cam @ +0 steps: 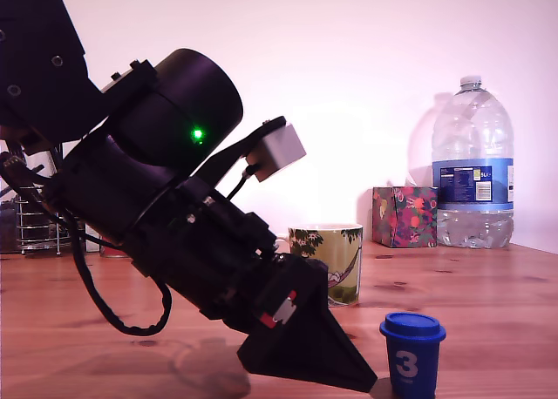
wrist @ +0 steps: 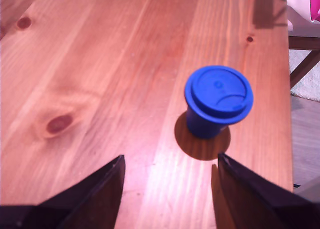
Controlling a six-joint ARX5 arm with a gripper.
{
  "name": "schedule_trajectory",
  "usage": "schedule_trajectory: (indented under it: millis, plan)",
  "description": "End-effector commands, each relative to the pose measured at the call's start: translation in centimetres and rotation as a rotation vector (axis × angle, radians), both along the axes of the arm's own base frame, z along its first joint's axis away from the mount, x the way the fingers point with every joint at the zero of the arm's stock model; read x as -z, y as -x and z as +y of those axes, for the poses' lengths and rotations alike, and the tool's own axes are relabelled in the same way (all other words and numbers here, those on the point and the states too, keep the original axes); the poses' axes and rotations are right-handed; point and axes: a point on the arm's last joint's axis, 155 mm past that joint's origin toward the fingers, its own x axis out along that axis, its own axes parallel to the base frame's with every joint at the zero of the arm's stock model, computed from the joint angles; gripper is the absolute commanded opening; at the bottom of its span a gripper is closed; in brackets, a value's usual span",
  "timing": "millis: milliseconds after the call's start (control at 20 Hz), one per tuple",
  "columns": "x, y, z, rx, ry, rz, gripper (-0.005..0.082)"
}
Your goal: Pick up the coffee capsules from the table one by one and drop them inside the nearest coffee cup
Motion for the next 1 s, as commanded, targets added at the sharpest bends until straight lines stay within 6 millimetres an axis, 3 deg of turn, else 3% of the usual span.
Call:
schedule_trajectory:
  millis: [0, 300, 500, 950]
  plan:
    - [-1.4, -0.7, -0.1, -0.016, 0.028, -0.021, 0.0503]
    - [-2.5, -1.1, -0.9, -0.010, 0.060, -0.036, 0.0501]
    - [-1.9, -0.8, -0.6, -0.019, 0.043, -0.001, 0.0501]
    - [-0.9, 1.7, -0.1, 0.068, 0.025, 0.070, 0.0500]
